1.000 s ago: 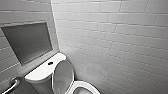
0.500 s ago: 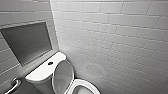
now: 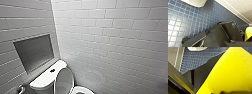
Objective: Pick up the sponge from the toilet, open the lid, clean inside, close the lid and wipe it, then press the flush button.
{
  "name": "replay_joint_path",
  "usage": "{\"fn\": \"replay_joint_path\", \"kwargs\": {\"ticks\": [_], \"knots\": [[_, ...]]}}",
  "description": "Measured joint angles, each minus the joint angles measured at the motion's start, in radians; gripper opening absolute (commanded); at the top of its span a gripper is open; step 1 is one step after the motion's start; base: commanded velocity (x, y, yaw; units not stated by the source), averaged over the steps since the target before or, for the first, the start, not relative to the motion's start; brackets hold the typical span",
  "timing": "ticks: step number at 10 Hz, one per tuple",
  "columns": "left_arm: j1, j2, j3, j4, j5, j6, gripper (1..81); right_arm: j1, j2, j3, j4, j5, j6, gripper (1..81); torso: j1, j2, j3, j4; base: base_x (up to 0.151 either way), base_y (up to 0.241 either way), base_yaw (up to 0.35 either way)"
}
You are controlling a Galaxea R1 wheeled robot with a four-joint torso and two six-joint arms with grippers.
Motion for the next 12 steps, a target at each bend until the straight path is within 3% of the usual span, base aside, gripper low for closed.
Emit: {"fn": "replay_joint_path", "kwargs": {"ticks": [3, 9, 12], "knots": [[0.045, 0.026, -0.001, 0.017, 0.043, 0.000, 81.1, -0.007, 0.012, -0.011, -0.001, -0.007, 0.000, 1.0, -0.061, 0.094, 0.036, 0.000, 0.000, 0.000, 0.000], [0.054, 0.108, -0.004, 0.016, 0.289, 0.000, 81.1, 0.003, 0.066, -0.108, -0.001, -0.005, 0.001, 1.0, -0.207, 0.319, 0.038, 0.000, 0.000, 0.000, 0.000], [0.058, 0.110, -0.005, 0.016, 0.310, 0.000, 81.1, 0.007, 0.087, -0.135, -0.001, -0.004, 0.000, 1.0, -0.276, 0.426, 0.038, 0.000, 0.000, 0.000, 0.000]]}}
